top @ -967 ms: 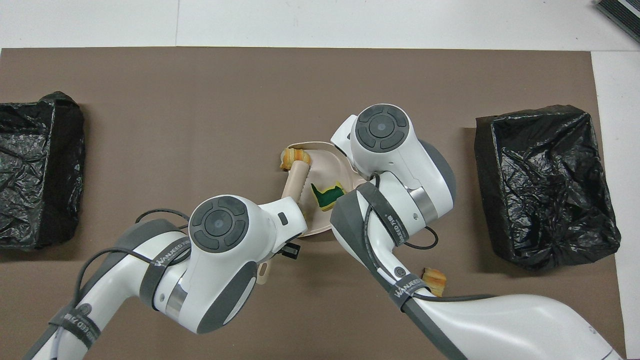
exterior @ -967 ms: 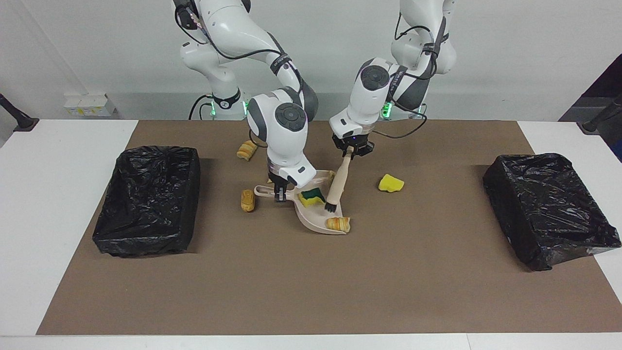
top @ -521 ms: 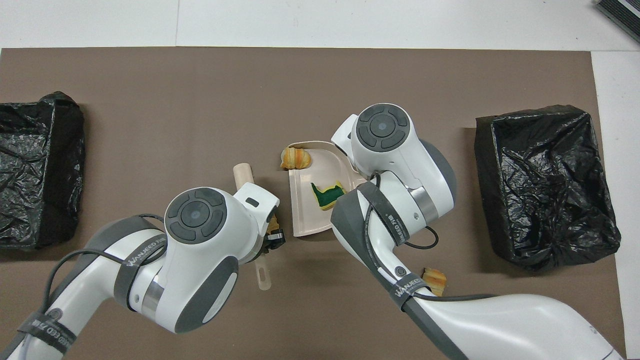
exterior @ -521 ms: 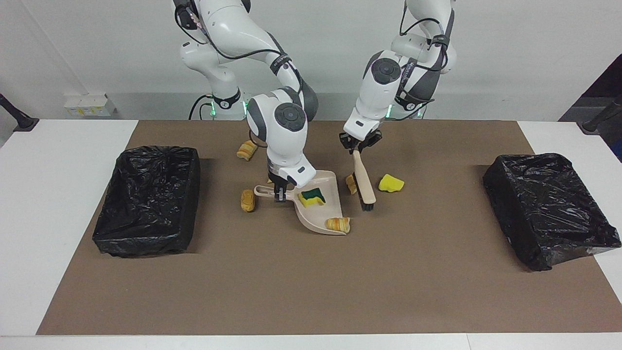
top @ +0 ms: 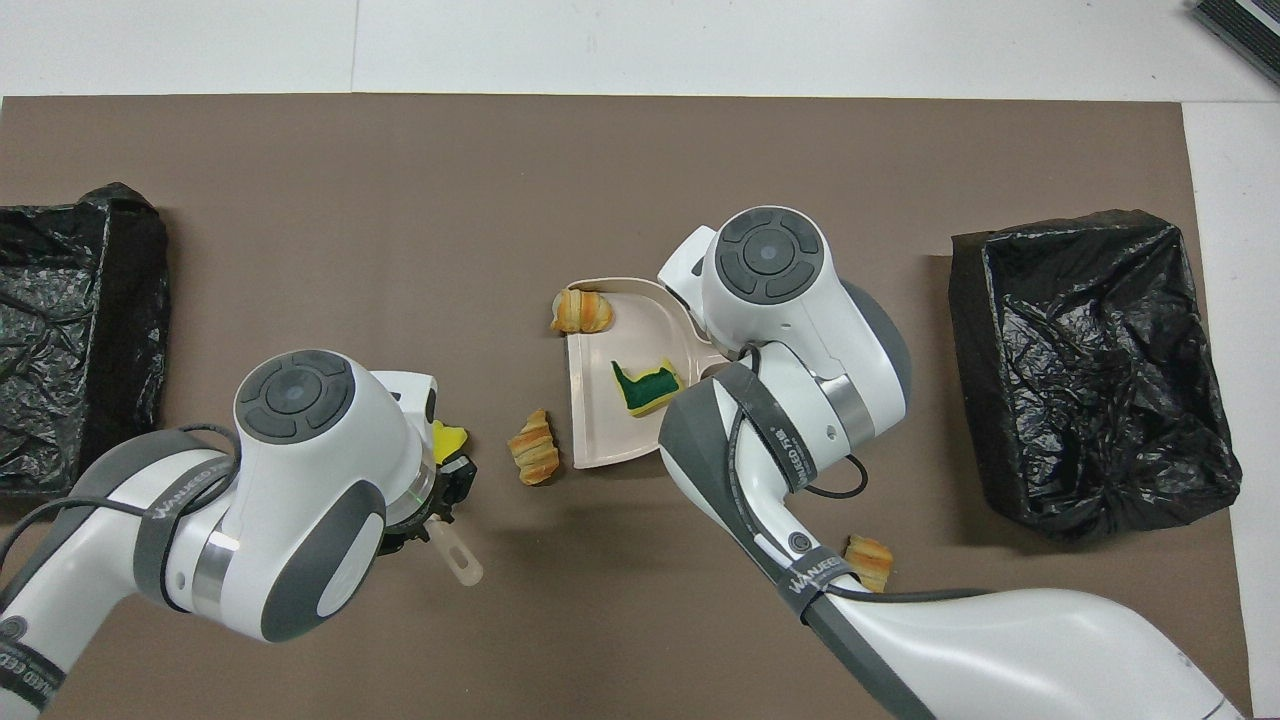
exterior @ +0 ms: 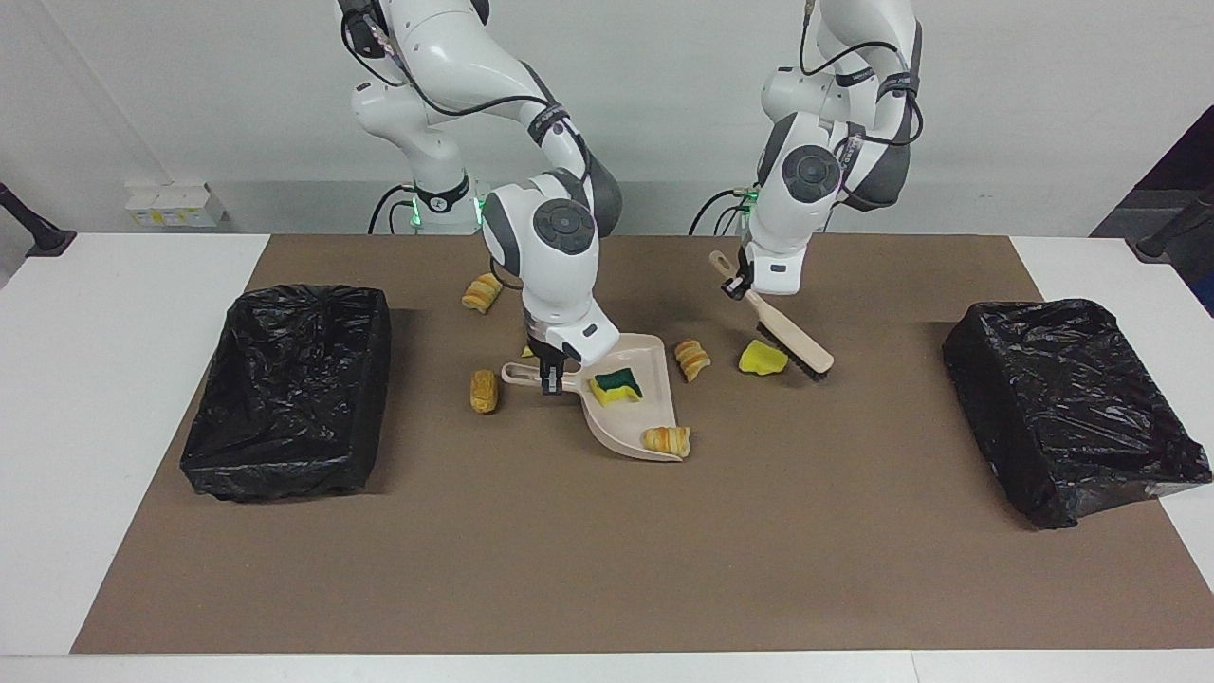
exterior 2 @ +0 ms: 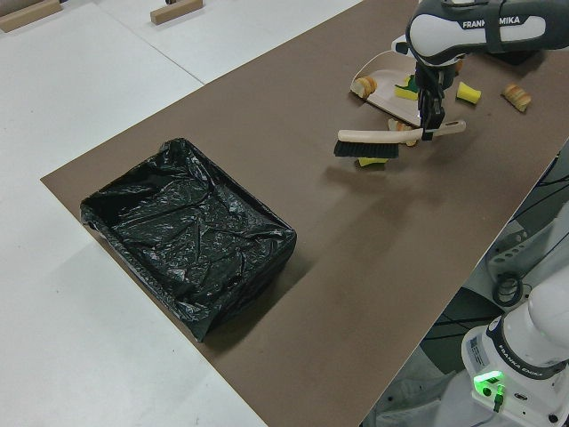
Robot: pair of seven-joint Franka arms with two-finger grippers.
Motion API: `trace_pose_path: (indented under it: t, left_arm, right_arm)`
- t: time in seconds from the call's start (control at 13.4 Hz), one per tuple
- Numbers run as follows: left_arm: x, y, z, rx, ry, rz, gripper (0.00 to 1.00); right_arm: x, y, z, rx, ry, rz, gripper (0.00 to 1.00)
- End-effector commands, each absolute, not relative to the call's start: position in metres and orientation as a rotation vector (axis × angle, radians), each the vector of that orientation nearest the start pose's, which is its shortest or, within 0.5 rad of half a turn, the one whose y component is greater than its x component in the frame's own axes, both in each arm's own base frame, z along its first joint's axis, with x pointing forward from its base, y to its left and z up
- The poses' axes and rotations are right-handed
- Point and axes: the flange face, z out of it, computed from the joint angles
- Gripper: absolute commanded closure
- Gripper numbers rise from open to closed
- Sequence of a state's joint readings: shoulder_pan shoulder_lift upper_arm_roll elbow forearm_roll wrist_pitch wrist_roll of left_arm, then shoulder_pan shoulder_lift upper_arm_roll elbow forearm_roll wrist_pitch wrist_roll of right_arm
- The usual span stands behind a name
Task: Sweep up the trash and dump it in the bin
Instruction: 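Sweep the sponges and bread into the dustpan with the left gripper's brush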
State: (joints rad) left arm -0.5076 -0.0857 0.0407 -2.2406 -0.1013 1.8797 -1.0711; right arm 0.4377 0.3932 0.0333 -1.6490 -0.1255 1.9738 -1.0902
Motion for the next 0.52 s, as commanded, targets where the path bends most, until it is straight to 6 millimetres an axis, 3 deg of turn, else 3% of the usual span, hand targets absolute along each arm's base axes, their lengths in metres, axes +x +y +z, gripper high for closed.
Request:
trace_pose_path:
  t: [0.0, 0.07, 0.45]
  left_arm:
    - [0.397, -0.214, 0.365, -2.847, -0.939, 0.337, 1.00]
    - [0.397, -0.218, 0.356, -2.874, -0.889, 0.325, 1.00]
    - [0.402, -0.245, 0.355, -3.055, -0.690, 0.247, 1.00]
  right_arm:
    - [0.589, 0.291, 0.382, 2.122, 2.241, -0.114, 1.00]
    - [0.589, 0.290, 0.381, 2.127, 2.236, -0.116, 1.00]
    - [0.576, 0.286, 0.371, 2.093, 2.269, -0.124, 1.00]
